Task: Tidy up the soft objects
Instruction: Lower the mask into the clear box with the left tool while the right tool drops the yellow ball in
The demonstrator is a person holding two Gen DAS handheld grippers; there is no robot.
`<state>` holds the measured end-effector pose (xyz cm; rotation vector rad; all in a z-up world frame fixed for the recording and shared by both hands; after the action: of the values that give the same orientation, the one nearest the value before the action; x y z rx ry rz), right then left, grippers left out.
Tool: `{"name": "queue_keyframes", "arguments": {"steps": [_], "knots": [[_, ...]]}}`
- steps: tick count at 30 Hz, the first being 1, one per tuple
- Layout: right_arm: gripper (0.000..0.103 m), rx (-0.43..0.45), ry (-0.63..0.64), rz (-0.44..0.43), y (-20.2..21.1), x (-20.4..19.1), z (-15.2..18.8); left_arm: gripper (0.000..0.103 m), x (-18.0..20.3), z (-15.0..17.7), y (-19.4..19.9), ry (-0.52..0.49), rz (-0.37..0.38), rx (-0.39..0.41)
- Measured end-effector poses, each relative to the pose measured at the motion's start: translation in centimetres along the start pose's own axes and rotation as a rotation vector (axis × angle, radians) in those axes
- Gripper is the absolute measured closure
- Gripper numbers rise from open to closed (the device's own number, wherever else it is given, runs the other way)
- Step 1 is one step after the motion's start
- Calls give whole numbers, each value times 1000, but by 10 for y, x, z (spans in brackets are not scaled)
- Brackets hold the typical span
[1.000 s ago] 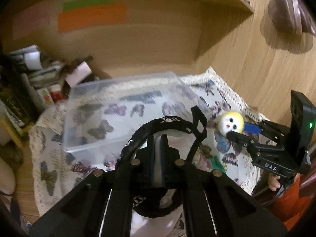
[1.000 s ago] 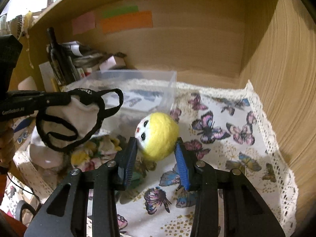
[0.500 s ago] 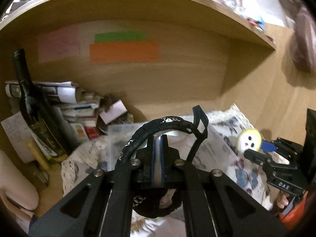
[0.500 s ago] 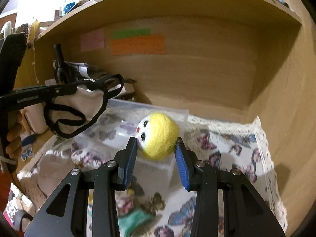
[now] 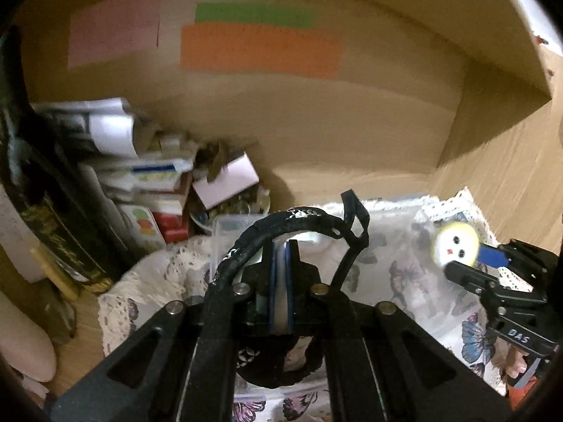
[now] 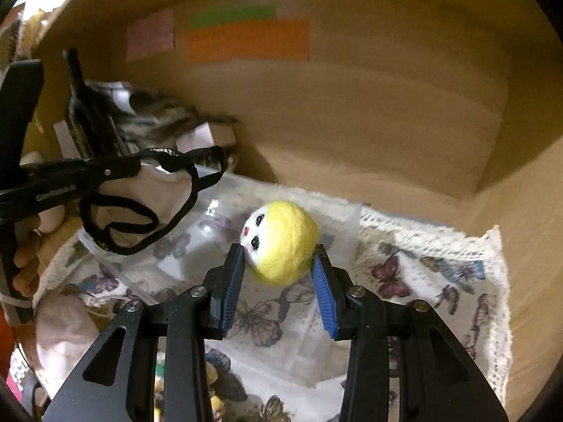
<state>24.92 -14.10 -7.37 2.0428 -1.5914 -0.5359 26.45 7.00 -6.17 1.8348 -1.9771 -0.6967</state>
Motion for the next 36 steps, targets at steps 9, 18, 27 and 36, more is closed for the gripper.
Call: {"name": "queue_keyframes", "arguments": {"steps": [9, 18, 27, 36], "knots": [[66, -126, 22, 24, -42, 0, 13, 99, 1, 26, -37, -5, 41, -136], [50, -116, 20, 36, -39, 2, 9, 71, 3, 29, -32, -5, 69, -156], [35, 6, 0, 22, 6, 5, -3, 31, 6, 21, 3, -43, 7, -64], [20, 134, 3, -14, 60, -5, -4, 1, 8, 21, 57, -67, -79, 48]]}}
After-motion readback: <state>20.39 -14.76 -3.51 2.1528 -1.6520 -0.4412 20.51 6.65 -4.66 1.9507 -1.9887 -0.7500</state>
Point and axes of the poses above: each gripper's, at about its wrist camera, not at the fingertips, and y roughly against the way its jaws point, x to its right, z to its underside, the point moved 6 cm from there along -y, roughly the way its jaws point, and after that the axes turned 12 degrees about -y, right-handed, at the moved point
